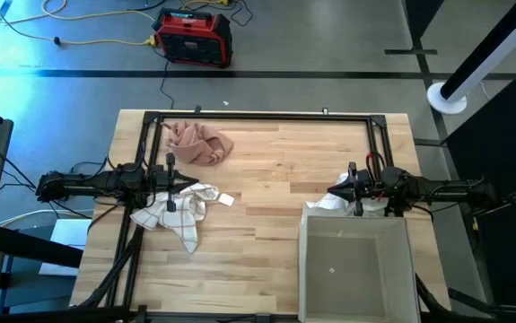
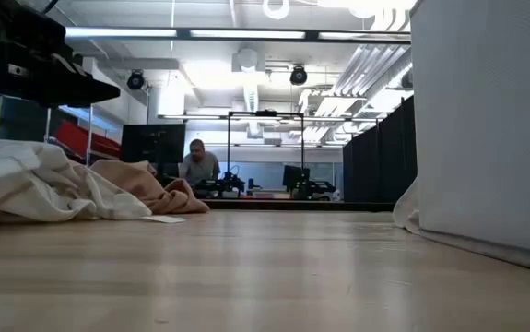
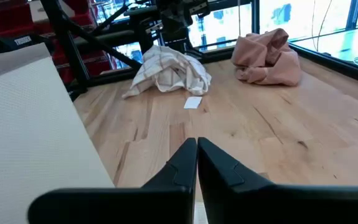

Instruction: Fold towel

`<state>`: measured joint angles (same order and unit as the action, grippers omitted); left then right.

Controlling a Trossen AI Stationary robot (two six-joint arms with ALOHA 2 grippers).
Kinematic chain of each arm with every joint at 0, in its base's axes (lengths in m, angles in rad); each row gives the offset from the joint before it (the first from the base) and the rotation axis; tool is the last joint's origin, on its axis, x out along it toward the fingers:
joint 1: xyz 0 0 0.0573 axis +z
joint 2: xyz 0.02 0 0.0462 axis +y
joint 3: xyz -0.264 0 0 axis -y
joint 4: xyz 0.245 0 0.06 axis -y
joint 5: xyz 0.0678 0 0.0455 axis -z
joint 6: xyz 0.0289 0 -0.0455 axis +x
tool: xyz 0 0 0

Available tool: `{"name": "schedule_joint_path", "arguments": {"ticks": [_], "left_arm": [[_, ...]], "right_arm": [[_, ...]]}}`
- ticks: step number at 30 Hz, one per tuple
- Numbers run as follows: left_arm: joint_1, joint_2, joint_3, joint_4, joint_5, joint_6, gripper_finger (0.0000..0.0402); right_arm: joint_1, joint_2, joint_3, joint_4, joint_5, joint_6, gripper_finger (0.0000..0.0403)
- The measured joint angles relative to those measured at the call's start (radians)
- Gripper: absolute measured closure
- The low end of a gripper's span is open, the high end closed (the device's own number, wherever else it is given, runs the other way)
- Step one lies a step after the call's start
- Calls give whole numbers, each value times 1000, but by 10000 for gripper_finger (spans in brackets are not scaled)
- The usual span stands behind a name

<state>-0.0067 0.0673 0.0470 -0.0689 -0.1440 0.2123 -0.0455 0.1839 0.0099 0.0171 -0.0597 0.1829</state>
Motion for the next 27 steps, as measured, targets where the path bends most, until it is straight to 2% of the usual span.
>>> {"name": "schedule_joint_path", "arguments": {"ticks": [27], "left_arm": [[0, 0, 0, 17, -18, 5, 402]], "right_arm": [[0, 0, 0, 0, 0, 0, 402]]}}
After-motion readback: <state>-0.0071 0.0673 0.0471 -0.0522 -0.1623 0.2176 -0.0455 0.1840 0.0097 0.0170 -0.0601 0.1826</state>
